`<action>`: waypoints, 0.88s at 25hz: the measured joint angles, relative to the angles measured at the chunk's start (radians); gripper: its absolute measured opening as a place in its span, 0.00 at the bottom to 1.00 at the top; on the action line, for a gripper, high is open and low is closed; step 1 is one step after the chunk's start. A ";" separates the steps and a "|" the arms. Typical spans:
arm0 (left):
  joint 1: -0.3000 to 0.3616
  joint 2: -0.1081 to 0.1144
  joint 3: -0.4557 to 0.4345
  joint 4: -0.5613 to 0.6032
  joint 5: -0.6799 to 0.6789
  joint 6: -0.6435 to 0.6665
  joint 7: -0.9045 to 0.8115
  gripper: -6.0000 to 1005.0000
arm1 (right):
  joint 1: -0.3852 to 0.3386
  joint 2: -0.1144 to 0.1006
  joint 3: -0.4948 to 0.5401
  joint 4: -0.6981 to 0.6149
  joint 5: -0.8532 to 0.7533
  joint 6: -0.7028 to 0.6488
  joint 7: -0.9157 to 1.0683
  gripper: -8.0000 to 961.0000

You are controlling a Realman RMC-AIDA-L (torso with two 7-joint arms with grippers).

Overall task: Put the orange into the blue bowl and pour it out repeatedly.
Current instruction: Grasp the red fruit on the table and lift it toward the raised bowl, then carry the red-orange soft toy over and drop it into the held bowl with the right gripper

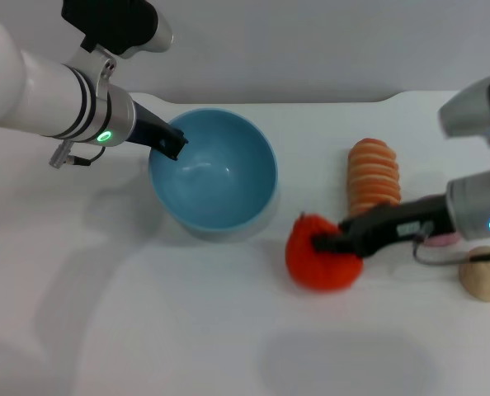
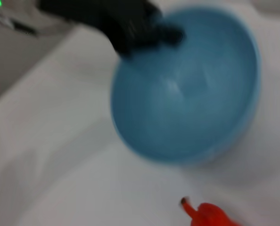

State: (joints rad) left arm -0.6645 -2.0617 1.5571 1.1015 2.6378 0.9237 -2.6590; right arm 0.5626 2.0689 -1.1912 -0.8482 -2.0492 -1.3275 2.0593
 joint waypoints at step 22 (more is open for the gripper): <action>-0.102 -0.006 0.094 0.029 -0.144 0.215 0.013 0.01 | 0.070 -0.003 0.221 -0.077 0.082 -0.202 -0.097 0.04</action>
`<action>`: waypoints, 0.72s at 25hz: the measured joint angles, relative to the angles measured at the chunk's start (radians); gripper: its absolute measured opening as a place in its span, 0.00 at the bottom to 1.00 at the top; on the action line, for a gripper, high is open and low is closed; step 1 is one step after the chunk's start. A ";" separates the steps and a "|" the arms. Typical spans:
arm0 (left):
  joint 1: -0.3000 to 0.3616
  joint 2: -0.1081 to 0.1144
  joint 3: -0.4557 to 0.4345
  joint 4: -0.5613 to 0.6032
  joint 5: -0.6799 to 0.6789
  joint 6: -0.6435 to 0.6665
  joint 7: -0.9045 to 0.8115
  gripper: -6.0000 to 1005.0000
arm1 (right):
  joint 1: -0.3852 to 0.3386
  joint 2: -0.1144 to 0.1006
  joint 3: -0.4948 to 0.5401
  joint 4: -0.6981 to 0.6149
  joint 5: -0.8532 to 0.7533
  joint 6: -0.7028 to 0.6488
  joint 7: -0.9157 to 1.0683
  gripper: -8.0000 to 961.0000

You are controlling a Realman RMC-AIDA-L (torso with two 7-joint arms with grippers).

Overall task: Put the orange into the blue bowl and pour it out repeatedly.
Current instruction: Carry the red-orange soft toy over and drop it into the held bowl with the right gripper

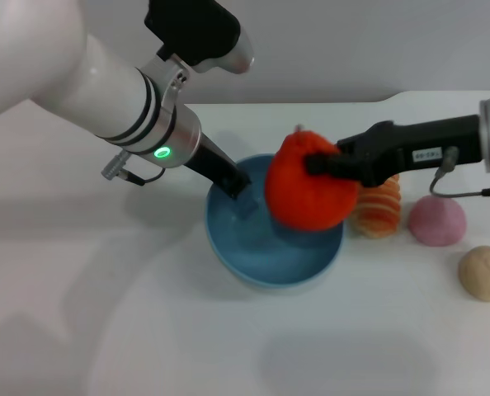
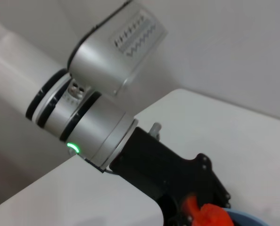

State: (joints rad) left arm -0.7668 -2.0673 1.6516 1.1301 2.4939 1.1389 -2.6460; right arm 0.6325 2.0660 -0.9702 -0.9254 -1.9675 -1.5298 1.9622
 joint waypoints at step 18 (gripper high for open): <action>0.016 0.002 0.012 -0.006 -0.009 -0.047 0.004 0.01 | -0.013 0.002 0.014 0.030 0.057 0.059 -0.029 0.39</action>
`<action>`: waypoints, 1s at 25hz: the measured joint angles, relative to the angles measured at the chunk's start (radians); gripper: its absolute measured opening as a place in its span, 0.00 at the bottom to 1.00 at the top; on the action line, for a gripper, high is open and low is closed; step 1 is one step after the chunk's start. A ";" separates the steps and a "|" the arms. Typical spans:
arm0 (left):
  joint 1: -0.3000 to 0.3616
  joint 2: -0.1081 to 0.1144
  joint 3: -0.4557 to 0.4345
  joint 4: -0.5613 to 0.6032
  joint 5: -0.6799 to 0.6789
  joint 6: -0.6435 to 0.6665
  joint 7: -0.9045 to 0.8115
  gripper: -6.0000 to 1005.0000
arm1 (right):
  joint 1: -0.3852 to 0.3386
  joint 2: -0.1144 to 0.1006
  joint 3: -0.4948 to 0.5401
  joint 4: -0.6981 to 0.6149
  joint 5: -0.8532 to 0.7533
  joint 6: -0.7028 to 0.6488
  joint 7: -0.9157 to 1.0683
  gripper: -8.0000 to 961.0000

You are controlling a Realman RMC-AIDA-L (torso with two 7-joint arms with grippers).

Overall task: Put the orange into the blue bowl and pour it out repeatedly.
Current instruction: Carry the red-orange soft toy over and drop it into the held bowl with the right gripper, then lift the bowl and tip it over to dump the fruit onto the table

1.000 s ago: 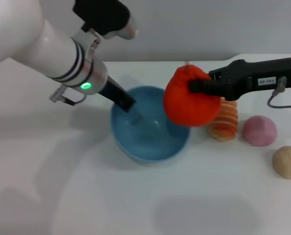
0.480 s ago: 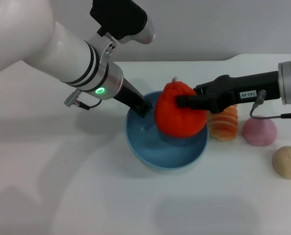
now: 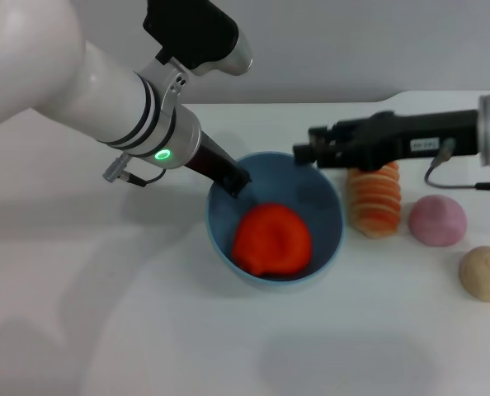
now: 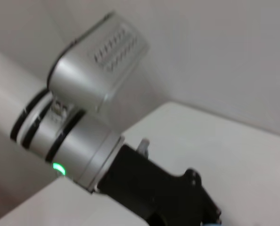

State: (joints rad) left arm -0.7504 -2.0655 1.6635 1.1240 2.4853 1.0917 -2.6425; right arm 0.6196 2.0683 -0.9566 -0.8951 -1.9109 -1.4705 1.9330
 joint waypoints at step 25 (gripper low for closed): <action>0.019 -0.002 0.178 0.176 0.213 -0.187 0.075 0.01 | -0.366 0.007 0.242 0.434 0.816 0.385 -1.092 0.56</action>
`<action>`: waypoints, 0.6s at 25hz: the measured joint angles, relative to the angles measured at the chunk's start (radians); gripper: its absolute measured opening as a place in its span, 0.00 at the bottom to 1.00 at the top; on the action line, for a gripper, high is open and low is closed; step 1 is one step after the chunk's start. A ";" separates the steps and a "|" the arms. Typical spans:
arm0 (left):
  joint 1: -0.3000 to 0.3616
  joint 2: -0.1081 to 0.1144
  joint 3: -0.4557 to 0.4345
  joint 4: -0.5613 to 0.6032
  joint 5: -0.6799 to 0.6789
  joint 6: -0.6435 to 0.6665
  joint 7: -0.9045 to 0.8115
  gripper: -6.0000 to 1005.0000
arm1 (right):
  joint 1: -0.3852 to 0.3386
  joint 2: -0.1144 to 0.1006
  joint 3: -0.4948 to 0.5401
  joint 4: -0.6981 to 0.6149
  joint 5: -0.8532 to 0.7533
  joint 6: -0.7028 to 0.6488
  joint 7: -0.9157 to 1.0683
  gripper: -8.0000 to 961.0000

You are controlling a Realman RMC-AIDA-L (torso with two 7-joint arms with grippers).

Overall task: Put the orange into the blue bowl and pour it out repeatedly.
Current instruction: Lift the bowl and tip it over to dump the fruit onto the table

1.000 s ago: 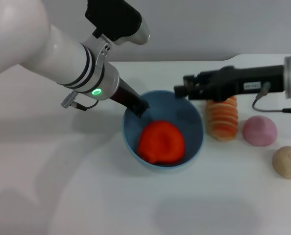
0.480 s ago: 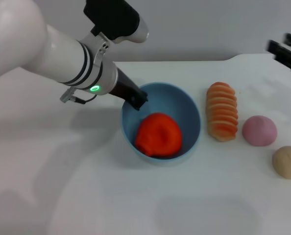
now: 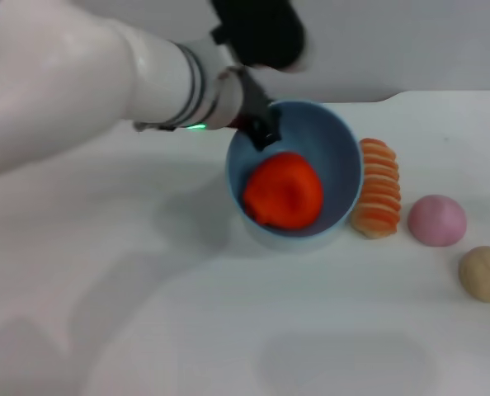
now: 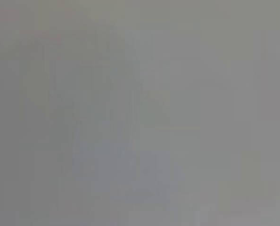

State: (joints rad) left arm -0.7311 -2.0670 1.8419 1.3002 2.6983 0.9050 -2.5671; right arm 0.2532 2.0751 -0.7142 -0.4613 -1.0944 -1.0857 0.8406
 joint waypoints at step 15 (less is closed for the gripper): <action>0.079 -0.004 0.289 0.131 0.191 -0.356 0.193 0.01 | -0.008 -0.002 0.087 0.124 0.065 -0.060 -0.093 0.56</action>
State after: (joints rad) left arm -0.6522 -2.0706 2.1304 1.4315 2.8889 0.5493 -2.3746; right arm 0.2450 2.0733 -0.6273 -0.3376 -1.0292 -1.1456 0.7473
